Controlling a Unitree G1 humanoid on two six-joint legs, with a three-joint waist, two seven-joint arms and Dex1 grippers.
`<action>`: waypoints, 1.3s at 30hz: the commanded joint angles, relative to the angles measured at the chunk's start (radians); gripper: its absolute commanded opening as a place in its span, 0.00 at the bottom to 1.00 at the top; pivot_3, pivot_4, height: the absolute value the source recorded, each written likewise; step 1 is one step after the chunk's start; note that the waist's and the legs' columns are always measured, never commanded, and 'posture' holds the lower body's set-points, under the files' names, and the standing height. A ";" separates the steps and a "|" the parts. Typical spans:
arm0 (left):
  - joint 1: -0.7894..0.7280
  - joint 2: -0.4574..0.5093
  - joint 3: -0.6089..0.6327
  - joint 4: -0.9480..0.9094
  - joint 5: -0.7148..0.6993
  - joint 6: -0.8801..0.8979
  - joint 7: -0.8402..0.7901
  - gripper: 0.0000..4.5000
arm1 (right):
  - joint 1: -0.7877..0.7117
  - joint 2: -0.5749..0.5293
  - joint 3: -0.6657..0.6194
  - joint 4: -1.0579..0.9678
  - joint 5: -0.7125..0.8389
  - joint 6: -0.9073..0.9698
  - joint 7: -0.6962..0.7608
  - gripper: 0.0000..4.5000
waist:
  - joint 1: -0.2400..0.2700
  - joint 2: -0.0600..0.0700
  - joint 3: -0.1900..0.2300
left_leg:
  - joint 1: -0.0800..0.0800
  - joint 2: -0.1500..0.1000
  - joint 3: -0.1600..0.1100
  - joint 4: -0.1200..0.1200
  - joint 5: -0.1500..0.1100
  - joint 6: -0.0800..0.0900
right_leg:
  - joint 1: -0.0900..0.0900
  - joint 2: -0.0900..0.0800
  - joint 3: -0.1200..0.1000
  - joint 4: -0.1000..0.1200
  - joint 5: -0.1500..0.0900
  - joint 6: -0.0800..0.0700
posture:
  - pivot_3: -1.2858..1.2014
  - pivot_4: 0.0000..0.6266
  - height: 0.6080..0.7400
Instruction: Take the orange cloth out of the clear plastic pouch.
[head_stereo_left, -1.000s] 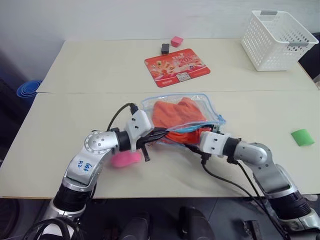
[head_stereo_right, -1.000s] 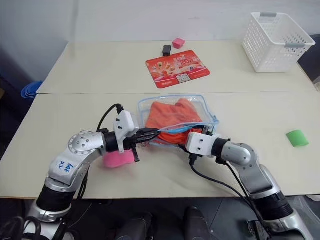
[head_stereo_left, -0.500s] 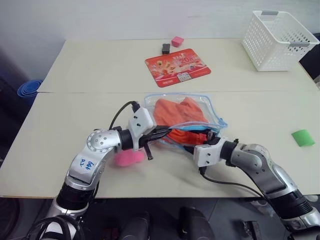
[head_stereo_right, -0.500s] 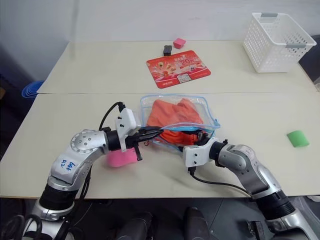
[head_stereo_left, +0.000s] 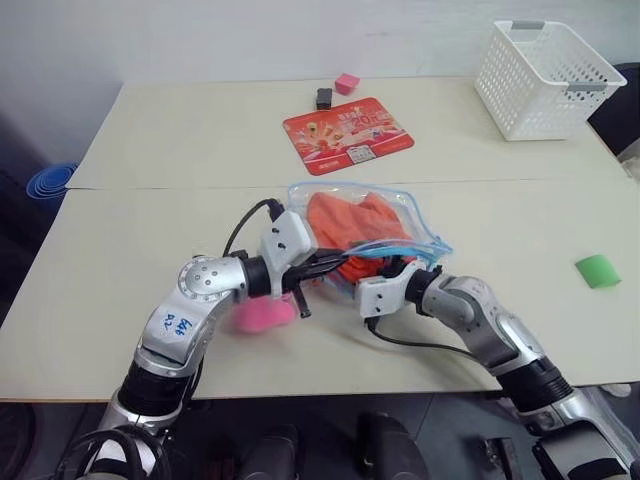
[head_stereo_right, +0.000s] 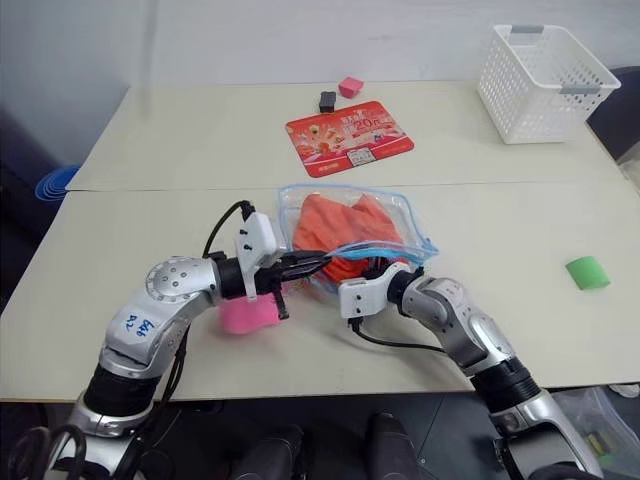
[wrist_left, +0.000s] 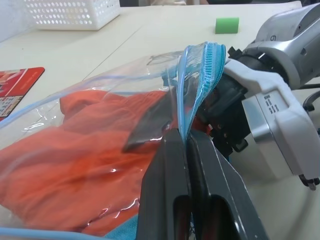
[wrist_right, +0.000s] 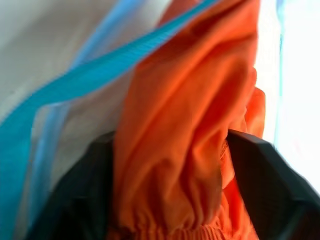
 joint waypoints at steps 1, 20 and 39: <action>-0.020 -0.013 0.021 -0.022 -0.029 0.002 0.010 0.00 | 0.018 -0.010 0.025 0.028 -0.012 -0.008 0.011 0.45 | 0.000 0.000 0.000 | 0.000 0.000 0.000 0.000 0.000 0.000 | 0.000 0.000 0.000 0.000 0.000 0.000 | 0.52 0.24 1.00; -0.092 0.018 -0.151 0.193 0.262 -0.173 0.093 0.00 | 0.142 -0.272 -0.111 -0.243 0.239 -0.211 0.175 0.00 | 0.007 -0.002 -0.001 | 0.000 -0.001 0.000 0.000 0.000 0.000 | 0.000 0.001 0.000 -0.001 0.000 0.000 | 0.52 0.24 1.00; 0.032 0.233 0.003 0.143 0.228 -0.303 -0.073 0.00 | 0.193 -0.738 -0.345 0.460 0.166 -0.701 0.081 0.00 | 0.014 -0.002 0.000 | 0.002 -0.001 0.002 -0.001 0.000 0.001 | 0.000 -0.001 0.004 -0.004 0.000 0.000 | 0.52 0.24 1.00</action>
